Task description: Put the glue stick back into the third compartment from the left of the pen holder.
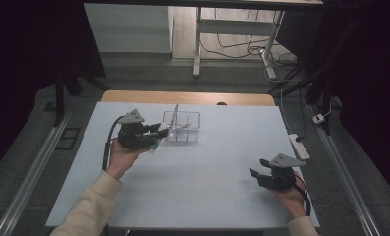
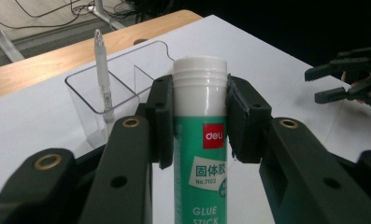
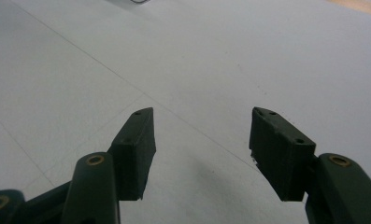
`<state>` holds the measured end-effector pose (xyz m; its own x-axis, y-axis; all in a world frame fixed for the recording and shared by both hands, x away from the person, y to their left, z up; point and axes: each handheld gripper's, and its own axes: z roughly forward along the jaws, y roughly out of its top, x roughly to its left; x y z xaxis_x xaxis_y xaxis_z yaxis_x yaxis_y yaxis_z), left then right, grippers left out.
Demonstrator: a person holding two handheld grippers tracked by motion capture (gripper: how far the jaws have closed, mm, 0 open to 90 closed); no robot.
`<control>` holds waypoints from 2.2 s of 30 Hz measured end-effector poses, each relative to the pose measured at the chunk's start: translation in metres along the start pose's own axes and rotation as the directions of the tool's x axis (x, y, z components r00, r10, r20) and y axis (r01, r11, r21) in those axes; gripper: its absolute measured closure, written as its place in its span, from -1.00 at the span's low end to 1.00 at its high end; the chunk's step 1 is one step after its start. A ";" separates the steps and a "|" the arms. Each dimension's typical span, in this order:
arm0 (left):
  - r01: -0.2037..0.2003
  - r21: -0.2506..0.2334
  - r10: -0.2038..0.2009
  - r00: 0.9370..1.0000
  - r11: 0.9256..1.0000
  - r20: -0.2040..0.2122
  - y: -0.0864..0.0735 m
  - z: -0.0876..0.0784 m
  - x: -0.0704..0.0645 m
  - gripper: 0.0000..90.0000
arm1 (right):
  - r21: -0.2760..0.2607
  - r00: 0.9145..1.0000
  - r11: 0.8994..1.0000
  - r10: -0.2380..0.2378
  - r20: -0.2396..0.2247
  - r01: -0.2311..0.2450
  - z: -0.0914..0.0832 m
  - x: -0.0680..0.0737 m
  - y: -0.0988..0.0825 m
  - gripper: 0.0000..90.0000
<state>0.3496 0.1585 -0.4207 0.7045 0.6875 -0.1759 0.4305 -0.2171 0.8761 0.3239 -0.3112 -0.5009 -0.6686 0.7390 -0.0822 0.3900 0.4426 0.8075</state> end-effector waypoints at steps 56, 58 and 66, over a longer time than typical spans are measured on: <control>-0.033 -0.032 0.031 0.997 0.999 -0.068 0.060 0.062 0.013 0.44 | 0.009 1.000 1.000 0.000 0.004 -0.001 0.001 -0.001 -0.001 -0.11; -0.036 -0.032 0.033 0.997 0.999 -0.073 0.062 0.064 0.013 0.44 | 0.009 1.000 1.000 0.000 0.004 0.000 0.001 -0.001 -0.001 -0.11; -0.035 -0.040 0.032 0.996 0.999 -0.079 0.069 0.075 0.016 0.44 | 0.006 1.000 1.000 0.003 0.002 -0.003 0.000 -0.002 -0.001 -0.11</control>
<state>0.4326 0.1027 -0.3964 0.6712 0.7328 -0.1115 0.3826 -0.2136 0.8989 0.3249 -0.3131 -0.5022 -0.6664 0.7412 -0.0806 0.3961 0.4435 0.8040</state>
